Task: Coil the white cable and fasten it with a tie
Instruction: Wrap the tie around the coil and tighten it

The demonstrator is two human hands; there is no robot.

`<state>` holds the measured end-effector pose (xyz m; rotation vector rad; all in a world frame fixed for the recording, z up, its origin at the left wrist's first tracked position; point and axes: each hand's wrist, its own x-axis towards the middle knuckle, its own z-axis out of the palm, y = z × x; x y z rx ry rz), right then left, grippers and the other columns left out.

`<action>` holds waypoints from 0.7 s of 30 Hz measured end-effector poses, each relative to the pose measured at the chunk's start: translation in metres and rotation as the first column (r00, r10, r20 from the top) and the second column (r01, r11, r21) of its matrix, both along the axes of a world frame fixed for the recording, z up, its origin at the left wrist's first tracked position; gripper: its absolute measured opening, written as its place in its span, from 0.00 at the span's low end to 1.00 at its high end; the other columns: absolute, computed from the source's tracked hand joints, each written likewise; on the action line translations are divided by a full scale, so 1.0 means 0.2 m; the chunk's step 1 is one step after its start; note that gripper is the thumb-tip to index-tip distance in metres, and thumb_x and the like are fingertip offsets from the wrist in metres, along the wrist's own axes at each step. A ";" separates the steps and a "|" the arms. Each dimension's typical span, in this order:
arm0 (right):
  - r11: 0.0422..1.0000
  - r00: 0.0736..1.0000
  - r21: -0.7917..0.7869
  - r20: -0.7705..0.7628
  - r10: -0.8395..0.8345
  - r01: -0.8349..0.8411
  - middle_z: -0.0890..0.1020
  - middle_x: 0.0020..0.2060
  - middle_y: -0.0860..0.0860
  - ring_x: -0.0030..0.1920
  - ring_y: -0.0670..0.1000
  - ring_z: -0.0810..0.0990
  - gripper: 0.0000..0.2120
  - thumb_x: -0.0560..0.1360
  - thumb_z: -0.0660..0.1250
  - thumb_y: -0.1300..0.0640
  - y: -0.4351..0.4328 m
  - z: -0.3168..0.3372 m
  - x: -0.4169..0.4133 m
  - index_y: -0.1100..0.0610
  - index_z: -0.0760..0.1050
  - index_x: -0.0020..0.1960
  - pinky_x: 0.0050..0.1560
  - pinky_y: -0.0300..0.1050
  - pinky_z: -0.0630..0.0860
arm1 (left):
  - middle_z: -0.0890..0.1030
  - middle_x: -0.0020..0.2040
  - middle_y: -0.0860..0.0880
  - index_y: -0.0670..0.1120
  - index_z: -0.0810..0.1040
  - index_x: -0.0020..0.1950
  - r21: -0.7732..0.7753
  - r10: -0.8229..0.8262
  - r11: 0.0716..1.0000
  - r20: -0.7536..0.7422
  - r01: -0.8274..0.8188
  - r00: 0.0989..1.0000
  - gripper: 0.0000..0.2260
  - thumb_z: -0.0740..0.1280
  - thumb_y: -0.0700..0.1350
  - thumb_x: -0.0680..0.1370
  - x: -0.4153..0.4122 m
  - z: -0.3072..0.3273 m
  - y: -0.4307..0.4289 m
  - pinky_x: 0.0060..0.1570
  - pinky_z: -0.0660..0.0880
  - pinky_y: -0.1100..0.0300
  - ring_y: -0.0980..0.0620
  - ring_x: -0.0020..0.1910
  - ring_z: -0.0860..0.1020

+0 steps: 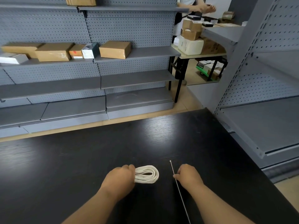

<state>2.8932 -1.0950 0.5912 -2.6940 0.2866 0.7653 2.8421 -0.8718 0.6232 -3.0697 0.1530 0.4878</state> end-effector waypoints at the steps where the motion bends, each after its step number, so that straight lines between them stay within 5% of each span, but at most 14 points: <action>1: 1.000 1.000 -0.008 -0.005 -0.019 0.019 0.75 0.35 0.51 0.40 0.51 0.77 0.12 0.75 0.67 0.50 0.01 -0.01 0.00 0.58 0.74 0.38 0.41 0.41 0.71 | 0.77 0.56 0.47 0.46 0.69 0.58 -0.004 0.001 1.000 -0.001 -0.001 1.000 0.10 0.55 0.44 0.78 0.00 0.00 0.00 0.48 0.73 0.53 0.45 0.53 0.77; 5: 0.996 0.996 -0.031 -0.030 -0.084 0.083 0.75 0.33 0.51 0.40 0.52 0.78 0.18 0.75 0.68 0.52 0.04 -0.05 0.02 0.56 0.65 0.31 0.41 0.40 0.70 | 0.77 0.56 0.47 0.46 0.69 0.58 -0.020 0.003 1.000 -0.014 -0.003 1.000 0.10 0.56 0.45 0.78 0.02 -0.01 0.01 0.48 0.73 0.53 0.45 0.52 0.77; 8: 0.994 0.992 -0.026 -0.067 -0.107 0.105 0.82 0.50 0.55 0.52 0.54 0.81 0.09 0.75 0.68 0.53 0.07 -0.05 0.05 0.59 0.77 0.47 0.45 0.41 0.74 | 0.77 0.56 0.47 0.46 0.69 0.58 -0.017 -0.004 1.000 -0.014 0.004 1.000 0.10 0.55 0.45 0.79 0.03 -0.01 0.00 0.47 0.73 0.53 0.45 0.52 0.77; 11: 0.988 0.986 -0.048 -0.077 -0.148 0.145 0.80 0.57 0.55 0.57 0.54 0.79 0.14 0.75 0.69 0.55 0.08 -0.04 0.06 0.60 0.76 0.57 0.52 0.43 0.75 | 0.77 0.56 0.46 0.45 0.69 0.58 -0.010 -0.007 1.000 -0.007 0.007 1.000 0.10 0.55 0.45 0.78 0.04 0.00 -0.01 0.46 0.72 0.54 0.45 0.52 0.77; 18: 0.987 0.985 -0.006 -0.066 -0.159 0.159 0.79 0.58 0.56 0.59 0.54 0.78 0.11 0.76 0.66 0.59 0.11 -0.03 0.08 0.61 0.76 0.57 0.52 0.42 0.74 | 0.77 0.56 0.47 0.46 0.69 0.57 -0.010 0.004 1.000 -0.001 -0.004 1.000 0.10 0.55 0.45 0.79 0.05 0.01 0.00 0.46 0.71 0.54 0.45 0.52 0.77; 21: 0.973 0.981 0.124 -0.009 -0.196 0.195 0.81 0.48 0.56 0.50 0.54 0.80 0.05 0.76 0.66 0.58 0.13 -0.03 0.08 0.59 0.78 0.45 0.49 0.44 0.76 | 0.77 0.56 0.47 0.46 0.69 0.57 -0.013 0.013 1.000 0.000 -0.013 1.000 0.09 0.56 0.45 0.79 0.05 0.02 0.01 0.45 0.71 0.55 0.45 0.52 0.77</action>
